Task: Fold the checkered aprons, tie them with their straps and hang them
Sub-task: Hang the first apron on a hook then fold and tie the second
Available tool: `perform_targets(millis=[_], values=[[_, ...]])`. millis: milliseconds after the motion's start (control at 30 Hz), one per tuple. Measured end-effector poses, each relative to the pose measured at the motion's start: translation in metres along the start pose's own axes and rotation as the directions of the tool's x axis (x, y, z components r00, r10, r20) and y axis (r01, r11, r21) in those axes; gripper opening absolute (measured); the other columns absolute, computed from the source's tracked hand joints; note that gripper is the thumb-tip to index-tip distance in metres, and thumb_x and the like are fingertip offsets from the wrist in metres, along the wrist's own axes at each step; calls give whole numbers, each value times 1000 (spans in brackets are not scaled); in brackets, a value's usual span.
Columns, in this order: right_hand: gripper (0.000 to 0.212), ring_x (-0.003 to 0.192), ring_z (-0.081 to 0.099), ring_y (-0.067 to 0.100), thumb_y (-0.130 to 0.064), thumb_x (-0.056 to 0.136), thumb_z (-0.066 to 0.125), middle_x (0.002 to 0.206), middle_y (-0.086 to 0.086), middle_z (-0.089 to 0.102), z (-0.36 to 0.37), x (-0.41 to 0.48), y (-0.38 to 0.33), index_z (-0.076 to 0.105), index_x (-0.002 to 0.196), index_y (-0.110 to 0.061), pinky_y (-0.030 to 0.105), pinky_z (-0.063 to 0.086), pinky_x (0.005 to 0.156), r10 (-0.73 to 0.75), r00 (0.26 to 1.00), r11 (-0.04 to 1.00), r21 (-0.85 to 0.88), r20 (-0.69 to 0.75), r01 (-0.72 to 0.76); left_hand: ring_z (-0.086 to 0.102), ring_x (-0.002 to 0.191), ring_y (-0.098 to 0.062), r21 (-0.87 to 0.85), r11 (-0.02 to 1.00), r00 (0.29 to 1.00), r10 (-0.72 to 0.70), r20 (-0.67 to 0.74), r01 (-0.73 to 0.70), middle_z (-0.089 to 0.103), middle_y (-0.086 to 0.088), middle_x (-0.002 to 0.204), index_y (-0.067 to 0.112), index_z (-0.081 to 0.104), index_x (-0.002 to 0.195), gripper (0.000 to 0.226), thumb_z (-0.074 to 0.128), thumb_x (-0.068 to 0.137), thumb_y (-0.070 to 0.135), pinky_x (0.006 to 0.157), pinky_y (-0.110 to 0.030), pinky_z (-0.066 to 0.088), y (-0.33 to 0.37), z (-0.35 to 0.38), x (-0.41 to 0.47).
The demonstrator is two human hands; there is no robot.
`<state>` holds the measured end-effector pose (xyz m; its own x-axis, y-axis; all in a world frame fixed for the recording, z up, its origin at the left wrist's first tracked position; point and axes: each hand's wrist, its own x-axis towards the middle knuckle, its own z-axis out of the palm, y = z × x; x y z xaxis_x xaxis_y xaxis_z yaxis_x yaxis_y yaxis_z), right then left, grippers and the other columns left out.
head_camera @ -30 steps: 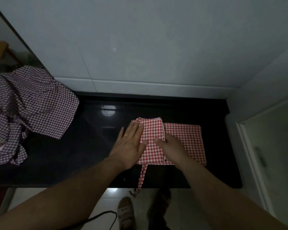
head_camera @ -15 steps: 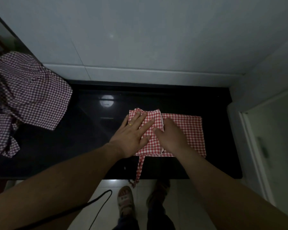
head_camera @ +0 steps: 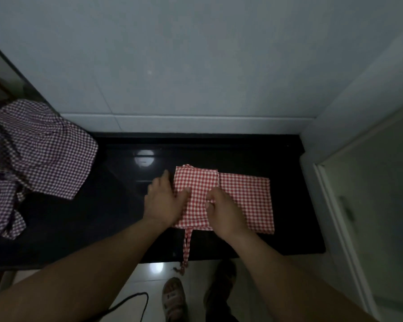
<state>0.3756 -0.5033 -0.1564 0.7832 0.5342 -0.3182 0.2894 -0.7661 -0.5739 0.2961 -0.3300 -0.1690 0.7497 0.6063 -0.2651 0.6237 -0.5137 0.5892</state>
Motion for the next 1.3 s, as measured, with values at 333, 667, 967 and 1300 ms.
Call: perform_targets(millis=[333,667,967,1300], values=[[34,106,64,13,-44,97,66,120,-9,64,-8,0,7,55,124,-27,24,49,78,314,949,810,512,32,-286,64,109,-16,-546,753,922,-223,315,368,67,-2,127,17,56,141,49,35,111,49,91,-35,49,21,-10,5],[34,85,56,5,-30,104,52,108,-9,58,-19,10,5,52,138,-27,23,41,64,421,898,761,488,130,-428,71,100,-20,-376,888,936,-143,322,265,71,0,113,18,59,123,40,71,96,45,92,-47,60,26,5,12],[14,90,57,12,-37,99,62,102,-7,57,-1,7,12,50,100,-30,27,41,68,91,994,995,-24,-64,-93,68,101,-15,-451,847,949,-172,265,280,68,3,117,18,57,127,34,69,98,34,88,-36,58,10,-10,2],[17,94,66,12,-36,106,50,109,-6,68,-34,18,6,64,112,-29,30,52,75,209,955,896,350,211,-273,77,93,-18,-652,726,952,-14,304,219,78,-3,103,14,63,115,29,68,98,37,83,-39,64,70,-25,-16]])
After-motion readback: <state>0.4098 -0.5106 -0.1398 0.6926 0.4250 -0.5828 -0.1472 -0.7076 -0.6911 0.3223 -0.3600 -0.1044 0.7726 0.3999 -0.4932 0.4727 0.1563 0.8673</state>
